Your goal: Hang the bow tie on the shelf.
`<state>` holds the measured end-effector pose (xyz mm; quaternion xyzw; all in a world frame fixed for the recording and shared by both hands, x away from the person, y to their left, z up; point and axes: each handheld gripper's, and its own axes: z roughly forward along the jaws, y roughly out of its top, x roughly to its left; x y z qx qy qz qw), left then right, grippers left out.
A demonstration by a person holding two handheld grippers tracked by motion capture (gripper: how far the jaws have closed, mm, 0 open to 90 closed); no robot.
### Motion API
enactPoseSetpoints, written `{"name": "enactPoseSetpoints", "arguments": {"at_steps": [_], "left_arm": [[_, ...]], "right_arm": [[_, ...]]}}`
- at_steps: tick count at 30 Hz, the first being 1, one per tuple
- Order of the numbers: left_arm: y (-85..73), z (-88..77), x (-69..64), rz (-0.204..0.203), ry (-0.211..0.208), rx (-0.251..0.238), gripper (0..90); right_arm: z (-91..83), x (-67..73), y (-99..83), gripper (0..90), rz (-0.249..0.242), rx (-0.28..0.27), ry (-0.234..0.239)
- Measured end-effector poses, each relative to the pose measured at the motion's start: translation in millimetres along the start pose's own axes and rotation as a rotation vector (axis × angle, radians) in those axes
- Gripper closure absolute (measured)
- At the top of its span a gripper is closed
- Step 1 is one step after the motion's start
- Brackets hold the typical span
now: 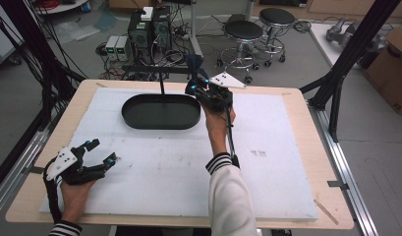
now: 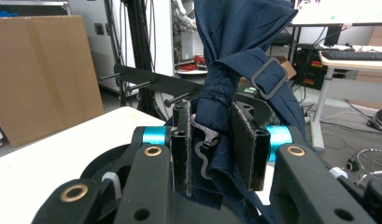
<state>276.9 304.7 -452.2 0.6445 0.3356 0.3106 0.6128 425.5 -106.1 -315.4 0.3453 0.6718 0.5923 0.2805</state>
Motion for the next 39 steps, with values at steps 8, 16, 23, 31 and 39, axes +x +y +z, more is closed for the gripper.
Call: {"name": "enactPoseSetpoints", "arguments": {"at_steps": [8,16,23,31,39], "left_arm": [[-0.2,-0.4,0.2,0.000,-0.001,-0.003,17.5],[-0.4,-0.6,0.5,-0.005,-0.001,-0.009,17.5],[-0.5,-1.2,0.8,-0.005,-0.004,-0.012,17.5],[-0.6,-1.2,1.1,-0.008,-0.004,-0.013,17.6],[-0.5,-1.4,1.3,-0.008,-0.004,-0.011,17.6]], "right_arm": [[18.1,-2.1,-10.2,70.3,0.049,0.011,0.012],[37.1,9.4,-2.3,70.3,0.018,0.000,0.020],[48.6,13.2,-10.0,70.4,0.016,0.026,0.005],[56.7,14.1,-16.3,70.3,0.016,0.044,-0.003],[63.4,14.0,-22.2,70.4,0.015,0.062,-0.006]]}}
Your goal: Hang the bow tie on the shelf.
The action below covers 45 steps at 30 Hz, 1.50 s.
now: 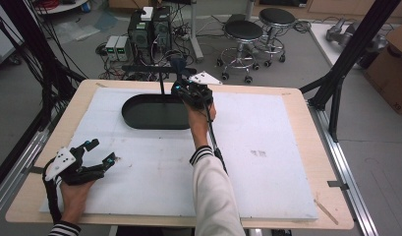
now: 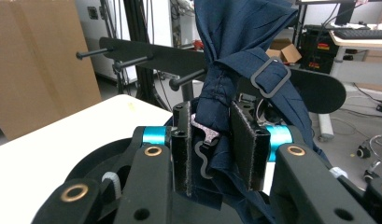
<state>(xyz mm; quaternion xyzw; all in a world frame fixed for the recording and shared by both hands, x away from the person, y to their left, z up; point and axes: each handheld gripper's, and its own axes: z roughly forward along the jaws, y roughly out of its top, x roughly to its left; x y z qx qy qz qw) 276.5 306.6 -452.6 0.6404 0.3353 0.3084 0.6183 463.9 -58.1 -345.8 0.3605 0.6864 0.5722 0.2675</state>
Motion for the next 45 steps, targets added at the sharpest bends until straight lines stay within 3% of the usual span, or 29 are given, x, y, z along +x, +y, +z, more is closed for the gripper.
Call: {"name": "enactPoseSetpoints", "arguments": {"at_steps": [8,29,45], "left_arm": [[0.0,-0.1,0.0,0.001,0.000,0.000,17.6],[-0.1,0.0,0.2,-0.005,-0.001,-0.003,17.6],[-0.3,-0.2,0.2,-0.007,-0.002,-0.008,17.6]], "right_arm": [[5.4,2.2,-4.3,70.3,-0.001,0.027,-0.005],[12.7,-6.6,-10.7,70.3,0.020,0.032,-0.037],[22.2,-10.5,-19.2,70.3,0.039,0.092,-0.046]]}}
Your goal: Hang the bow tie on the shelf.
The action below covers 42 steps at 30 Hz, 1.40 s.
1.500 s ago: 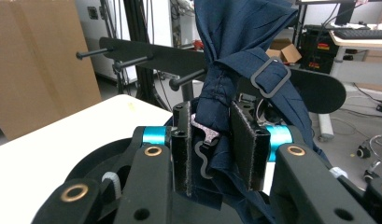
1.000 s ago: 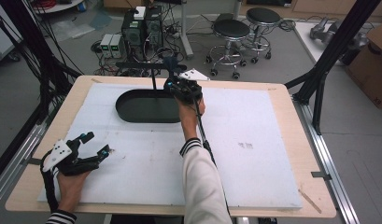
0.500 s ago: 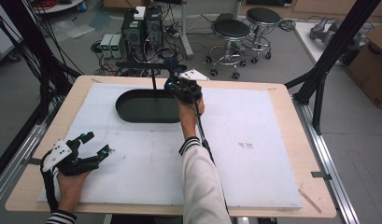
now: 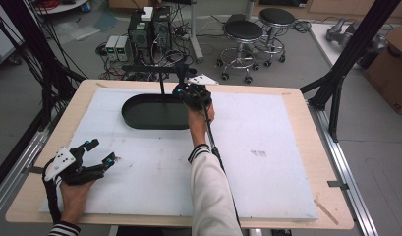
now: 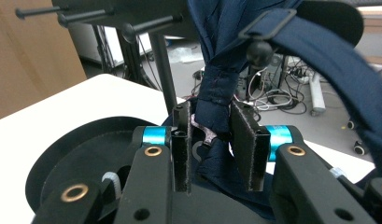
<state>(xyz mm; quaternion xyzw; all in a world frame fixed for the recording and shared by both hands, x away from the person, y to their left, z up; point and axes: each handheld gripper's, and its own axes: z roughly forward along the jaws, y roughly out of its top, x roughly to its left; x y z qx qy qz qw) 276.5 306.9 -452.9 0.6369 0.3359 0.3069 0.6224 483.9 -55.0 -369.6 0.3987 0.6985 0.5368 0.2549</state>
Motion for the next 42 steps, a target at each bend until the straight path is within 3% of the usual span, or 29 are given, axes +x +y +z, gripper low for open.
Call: {"name": "enactPoseSetpoints", "arguments": {"at_steps": [15,25,32,35,42], "left_arm": [[-0.2,-0.6,-0.1,0.001,-0.005,-0.004,17.7],[-0.2,-0.7,0.1,0.000,-0.006,-0.004,17.7],[-0.2,-0.5,-0.3,0.002,-0.005,-0.005,17.8],[-0.2,-0.6,-0.2,0.001,-0.006,-0.005,17.8],[-0.1,-0.8,0.2,0.002,-0.006,-0.002,17.8]], "right_arm": [[6.9,0.5,-5.8,70.1,-0.032,0.065,0.010],[10.2,-4.0,-10.4,69.5,-0.021,0.114,-0.007],[6.9,0.9,-6.0,53.5,-0.051,0.088,-0.020],[4.9,2.0,-4.4,40.1,-0.043,0.088,-0.014],[-4.3,4.0,-0.6,35.7,-0.042,0.088,-0.002]]}}
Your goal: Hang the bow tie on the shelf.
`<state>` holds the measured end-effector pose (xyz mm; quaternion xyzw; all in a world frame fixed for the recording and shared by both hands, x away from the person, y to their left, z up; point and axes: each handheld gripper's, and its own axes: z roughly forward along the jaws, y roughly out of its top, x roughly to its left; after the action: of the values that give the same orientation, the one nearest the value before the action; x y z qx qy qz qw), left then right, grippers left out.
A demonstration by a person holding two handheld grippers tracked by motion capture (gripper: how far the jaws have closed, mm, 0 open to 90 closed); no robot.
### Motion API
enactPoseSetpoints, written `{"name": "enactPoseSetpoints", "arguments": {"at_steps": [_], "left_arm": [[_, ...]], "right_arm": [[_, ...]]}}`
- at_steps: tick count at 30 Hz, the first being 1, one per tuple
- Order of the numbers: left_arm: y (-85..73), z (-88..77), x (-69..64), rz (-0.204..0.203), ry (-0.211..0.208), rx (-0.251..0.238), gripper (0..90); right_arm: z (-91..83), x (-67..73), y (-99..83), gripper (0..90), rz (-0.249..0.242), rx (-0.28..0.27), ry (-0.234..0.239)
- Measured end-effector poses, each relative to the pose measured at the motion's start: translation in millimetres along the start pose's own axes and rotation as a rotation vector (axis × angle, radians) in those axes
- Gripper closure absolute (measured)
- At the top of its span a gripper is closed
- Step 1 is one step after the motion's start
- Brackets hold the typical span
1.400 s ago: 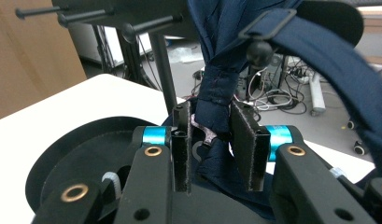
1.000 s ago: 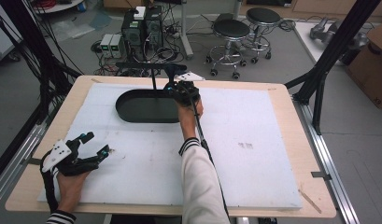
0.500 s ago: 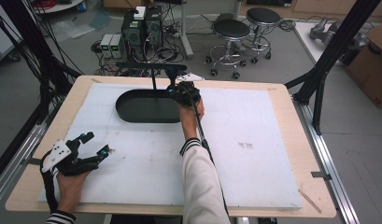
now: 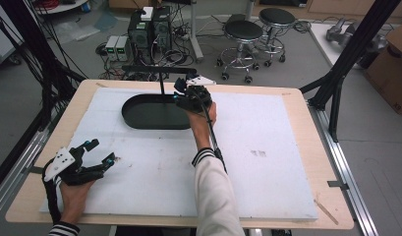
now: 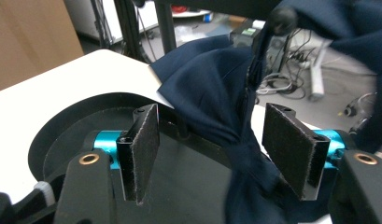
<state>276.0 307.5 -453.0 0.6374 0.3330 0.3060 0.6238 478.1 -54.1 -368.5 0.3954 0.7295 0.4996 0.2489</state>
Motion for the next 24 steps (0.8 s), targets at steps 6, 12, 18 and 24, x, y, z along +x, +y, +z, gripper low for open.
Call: {"name": "enactPoseSetpoints", "arguments": {"at_steps": [6,12,18,24], "left_arm": [[0.0,0.2,-0.4,0.006,-0.001,0.000,17.8],[0.0,0.1,-0.2,0.004,-0.006,-0.003,17.7],[0.0,-0.1,0.3,-0.002,-0.007,-0.004,17.6],[0.1,0.0,0.1,-0.002,-0.005,-0.001,17.5]], "right_arm": [[-19.1,-0.2,-4.5,29.6,0.008,-0.015,0.006],[-44.2,5.6,-6.6,28.7,-0.013,-0.043,0.062],[-85.4,9.7,-12.0,27.9,-0.057,-0.071,0.110],[-140.9,1.4,-20.5,25.2,-0.078,-0.157,0.112]]}}
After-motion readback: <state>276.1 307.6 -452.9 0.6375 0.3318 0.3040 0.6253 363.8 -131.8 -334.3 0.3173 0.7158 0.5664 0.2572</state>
